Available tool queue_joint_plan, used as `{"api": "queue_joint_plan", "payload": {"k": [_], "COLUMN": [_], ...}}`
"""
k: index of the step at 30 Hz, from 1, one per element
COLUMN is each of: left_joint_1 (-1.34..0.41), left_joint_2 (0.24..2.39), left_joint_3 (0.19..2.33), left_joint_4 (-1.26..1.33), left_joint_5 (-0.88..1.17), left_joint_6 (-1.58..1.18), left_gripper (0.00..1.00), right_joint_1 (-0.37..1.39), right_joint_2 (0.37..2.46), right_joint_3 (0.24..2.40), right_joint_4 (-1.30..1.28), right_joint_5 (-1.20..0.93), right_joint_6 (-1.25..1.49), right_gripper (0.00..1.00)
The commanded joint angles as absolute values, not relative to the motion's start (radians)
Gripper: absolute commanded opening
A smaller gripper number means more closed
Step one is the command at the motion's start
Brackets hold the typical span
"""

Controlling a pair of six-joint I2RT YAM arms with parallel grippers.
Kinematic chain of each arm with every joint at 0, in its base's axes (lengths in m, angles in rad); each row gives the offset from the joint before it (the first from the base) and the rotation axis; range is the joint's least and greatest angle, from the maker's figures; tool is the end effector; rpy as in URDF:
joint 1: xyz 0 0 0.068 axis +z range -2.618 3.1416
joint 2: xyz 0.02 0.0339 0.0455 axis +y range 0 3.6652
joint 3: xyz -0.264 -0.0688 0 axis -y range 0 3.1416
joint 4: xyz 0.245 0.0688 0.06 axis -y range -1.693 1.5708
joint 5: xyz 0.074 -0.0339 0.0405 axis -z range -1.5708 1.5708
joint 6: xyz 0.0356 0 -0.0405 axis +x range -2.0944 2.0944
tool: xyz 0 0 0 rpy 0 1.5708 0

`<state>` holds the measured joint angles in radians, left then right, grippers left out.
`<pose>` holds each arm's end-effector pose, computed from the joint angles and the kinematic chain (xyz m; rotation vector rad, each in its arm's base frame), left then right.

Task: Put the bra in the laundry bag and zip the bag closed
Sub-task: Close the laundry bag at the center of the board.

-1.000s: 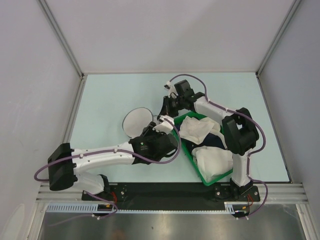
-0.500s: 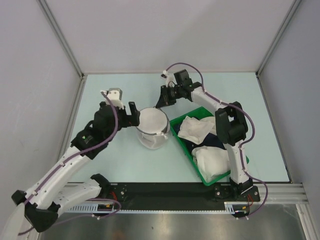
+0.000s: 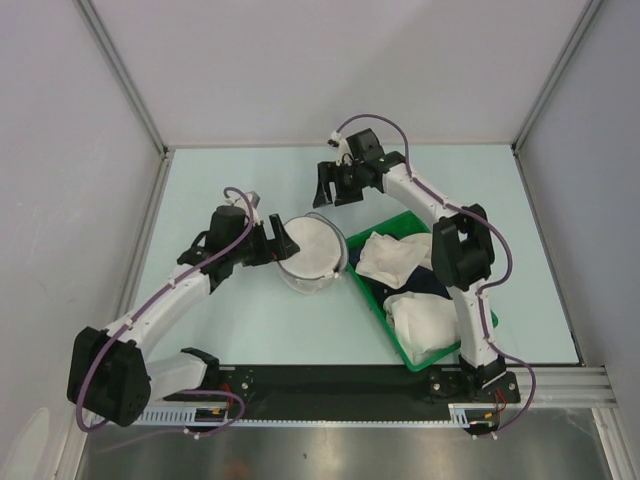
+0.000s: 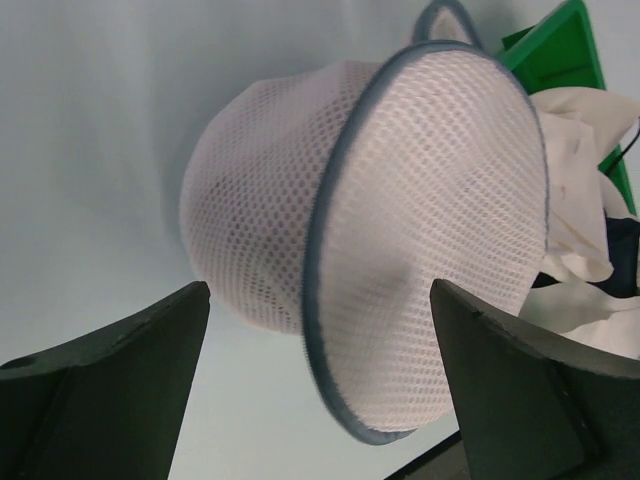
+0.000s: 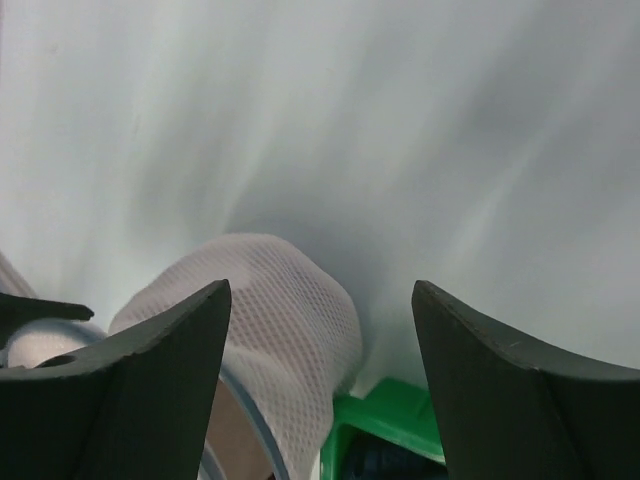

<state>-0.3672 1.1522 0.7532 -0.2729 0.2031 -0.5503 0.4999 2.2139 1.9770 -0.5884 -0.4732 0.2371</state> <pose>0.2279 -0.0954 0.2470 -0.0987 2.3250 -0.7088 0.4330 0.2550 0.2479 -0.5529 2.4114 0.9009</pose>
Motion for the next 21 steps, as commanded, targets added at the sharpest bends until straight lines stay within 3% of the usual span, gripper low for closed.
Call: {"api": "queue_joint_plan", "payload": {"k": [1, 6, 11, 16, 21], "left_joint_1": [-0.36, -0.36, -0.36, -0.36, -0.36], "left_joint_2": [1.189, 1.201, 1.235, 1.244, 1.236], "left_joint_3": [0.767, 0.778, 0.795, 0.795, 0.787], "left_joint_4": [-0.127, -0.104, -0.103, -0.097, -0.098], "left_joint_5": [0.314, 0.337, 0.356, 0.373, 0.377], "left_joint_6": [-0.588, -0.589, -0.581, -0.586, -0.581], "left_gripper": [0.95, 0.89, 0.86, 0.84, 0.84], "right_joint_1": [0.476, 0.465, 0.5, 0.646, 0.82], "right_joint_2": [2.062, 1.794, 1.55, 1.298, 1.203], "right_joint_3": [1.942, 1.59, 1.236, 0.877, 0.661], "right_joint_4": [-0.716, -0.571, -0.34, -0.01, 0.274], "right_joint_5": [-0.244, -0.129, -0.238, -0.171, 0.061], "right_joint_6": [0.307, 0.422, 0.673, 0.977, 1.282], "right_gripper": [0.79, 0.84, 0.84, 0.81, 0.8]}}
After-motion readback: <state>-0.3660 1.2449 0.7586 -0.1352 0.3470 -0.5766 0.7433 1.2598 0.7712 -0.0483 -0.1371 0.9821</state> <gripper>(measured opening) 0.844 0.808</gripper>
